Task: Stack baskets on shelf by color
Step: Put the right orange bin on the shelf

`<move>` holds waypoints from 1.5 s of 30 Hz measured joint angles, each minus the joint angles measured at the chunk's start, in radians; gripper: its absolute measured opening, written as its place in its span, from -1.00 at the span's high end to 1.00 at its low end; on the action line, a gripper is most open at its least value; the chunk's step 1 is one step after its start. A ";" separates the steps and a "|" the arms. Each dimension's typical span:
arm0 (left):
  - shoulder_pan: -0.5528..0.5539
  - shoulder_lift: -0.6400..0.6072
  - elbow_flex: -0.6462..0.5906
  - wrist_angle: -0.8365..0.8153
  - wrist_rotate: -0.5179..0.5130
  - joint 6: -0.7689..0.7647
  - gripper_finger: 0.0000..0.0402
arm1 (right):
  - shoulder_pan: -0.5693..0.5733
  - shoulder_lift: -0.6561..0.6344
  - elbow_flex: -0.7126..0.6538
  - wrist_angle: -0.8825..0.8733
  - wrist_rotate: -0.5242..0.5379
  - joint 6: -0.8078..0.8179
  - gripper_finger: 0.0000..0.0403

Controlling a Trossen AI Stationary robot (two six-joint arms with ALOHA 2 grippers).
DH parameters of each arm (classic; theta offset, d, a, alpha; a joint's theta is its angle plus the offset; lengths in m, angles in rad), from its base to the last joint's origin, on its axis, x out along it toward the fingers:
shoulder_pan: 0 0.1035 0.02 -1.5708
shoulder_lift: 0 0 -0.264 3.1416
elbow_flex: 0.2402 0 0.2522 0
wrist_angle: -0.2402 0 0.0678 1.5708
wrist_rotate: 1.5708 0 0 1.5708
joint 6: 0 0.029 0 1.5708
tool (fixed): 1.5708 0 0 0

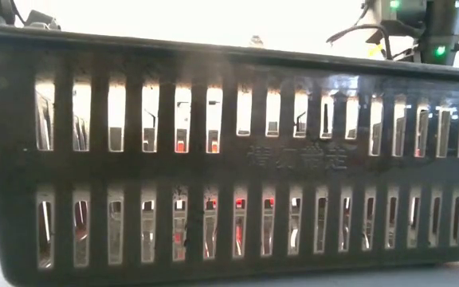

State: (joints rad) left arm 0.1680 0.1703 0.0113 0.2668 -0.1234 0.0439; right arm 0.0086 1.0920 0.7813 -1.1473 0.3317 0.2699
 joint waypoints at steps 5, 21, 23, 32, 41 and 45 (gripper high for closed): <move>0.000 0.000 0.000 -0.011 0.000 -0.009 0.81 | -0.043 0.007 -0.016 0.022 -0.025 -0.030 0.40; 0.000 0.000 0.000 -0.009 0.000 0.009 0.81 | -0.062 0.064 -0.016 0.071 -0.048 0.027 0.40; 0.000 0.000 0.000 -0.008 0.000 0.010 0.81 | -0.062 0.085 -0.016 0.071 -0.047 0.025 0.40; 0.000 0.000 0.000 -0.008 -0.009 0.022 0.81 | -0.062 0.168 -0.016 0.117 -0.049 0.009 0.40; 0.000 0.000 0.000 -0.008 -0.009 0.022 0.81 | -0.062 0.167 -0.017 0.131 -0.074 -0.003 0.40; 0.000 0.000 0.000 -0.008 -0.010 0.022 0.81 | -0.063 0.139 -0.017 0.133 -0.070 -0.006 0.40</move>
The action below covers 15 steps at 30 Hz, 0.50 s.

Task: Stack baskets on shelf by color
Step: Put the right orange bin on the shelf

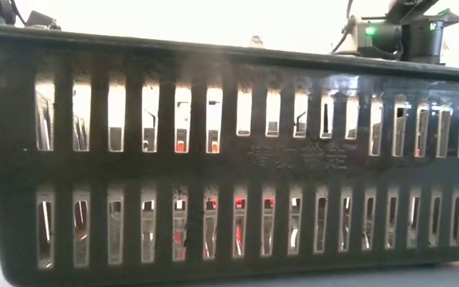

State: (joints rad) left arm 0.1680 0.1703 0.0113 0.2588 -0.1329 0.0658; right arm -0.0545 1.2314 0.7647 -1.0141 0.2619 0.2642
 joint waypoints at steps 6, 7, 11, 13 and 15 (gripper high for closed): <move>0.000 0.000 0.000 0.005 0.000 0.000 0.81 | -0.017 0.006 0.000 -0.008 0.052 0.021 0.40; 0.000 0.000 0.000 0.005 -0.001 0.000 0.81 | -0.020 0.006 0.000 -0.007 0.053 0.022 0.40; 0.000 0.000 0.000 0.007 -0.001 0.001 0.81 | -0.030 0.005 0.000 0.008 0.037 0.023 0.43; 0.000 0.000 0.000 0.007 -0.002 0.003 0.81 | -0.030 0.005 0.000 0.020 0.020 0.023 0.50; 0.000 0.000 0.000 0.008 -0.002 0.007 0.81 | -0.030 0.005 -0.003 0.045 0.020 0.023 0.59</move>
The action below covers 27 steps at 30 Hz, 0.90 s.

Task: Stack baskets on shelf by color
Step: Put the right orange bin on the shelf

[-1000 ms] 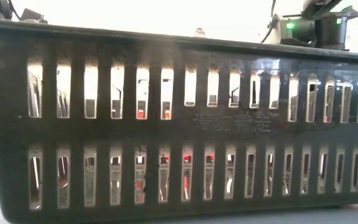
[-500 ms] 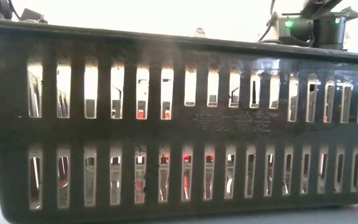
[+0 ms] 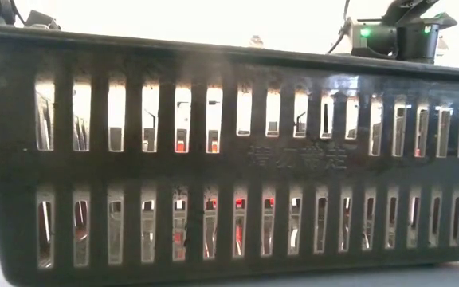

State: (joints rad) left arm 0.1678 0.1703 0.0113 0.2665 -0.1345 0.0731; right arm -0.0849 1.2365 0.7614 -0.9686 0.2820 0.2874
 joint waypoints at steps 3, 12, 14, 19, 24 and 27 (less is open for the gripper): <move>0.000 0.000 0.000 0.000 0.000 -0.001 0.81 | 0.000 0.000 -0.020 0.038 -0.017 0.005 0.70; 0.000 0.000 0.000 0.000 0.000 0.000 0.81 | 0.000 0.000 -0.025 0.045 -0.022 0.005 0.95; 0.000 0.000 0.000 0.003 0.000 0.000 0.81 | 0.000 0.000 -0.025 0.044 -0.021 0.005 0.96; 0.000 0.000 0.000 0.025 0.000 0.001 0.81 | 0.002 -0.005 0.035 -0.080 0.033 0.038 0.97; 0.000 0.000 0.000 0.037 0.000 0.056 0.81 | 0.003 -0.006 0.205 -0.348 0.232 0.144 0.98; 0.000 0.000 0.000 0.040 0.000 0.093 0.81 | 0.011 -0.006 0.324 -0.450 0.386 0.170 0.98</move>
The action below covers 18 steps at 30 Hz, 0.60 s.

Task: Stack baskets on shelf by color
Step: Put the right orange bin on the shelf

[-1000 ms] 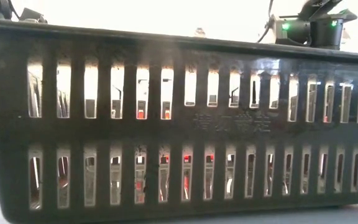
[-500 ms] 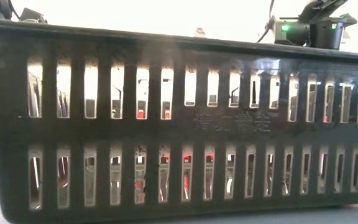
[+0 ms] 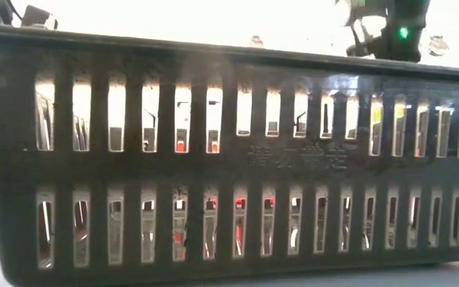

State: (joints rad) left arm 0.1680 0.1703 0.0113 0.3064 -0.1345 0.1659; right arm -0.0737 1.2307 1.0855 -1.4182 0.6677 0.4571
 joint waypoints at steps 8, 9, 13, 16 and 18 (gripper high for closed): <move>0.000 0.000 0.000 0.000 0.000 0.039 0.81 | -0.006 -0.001 0.205 0.344 0.277 -0.544 0.99; 0.000 0.000 0.000 0.001 0.000 0.040 0.81 | -0.012 -0.001 0.207 0.473 0.276 -0.662 0.99; 0.000 0.000 0.000 0.003 0.000 0.046 0.81 | -0.046 0.025 0.210 0.984 0.173 -0.990 0.99; 0.000 0.000 0.000 0.011 0.000 0.064 0.81 | -0.081 0.077 0.211 1.150 0.089 -1.112 0.99; 0.000 0.000 0.000 0.016 0.000 0.066 0.81 | -0.111 0.124 0.210 1.145 0.057 -1.131 0.99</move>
State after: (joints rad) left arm 0.1680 0.1699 0.0116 0.3227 -0.1349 0.2321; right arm -0.1846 1.3549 1.2957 -0.2731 0.7248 -0.6742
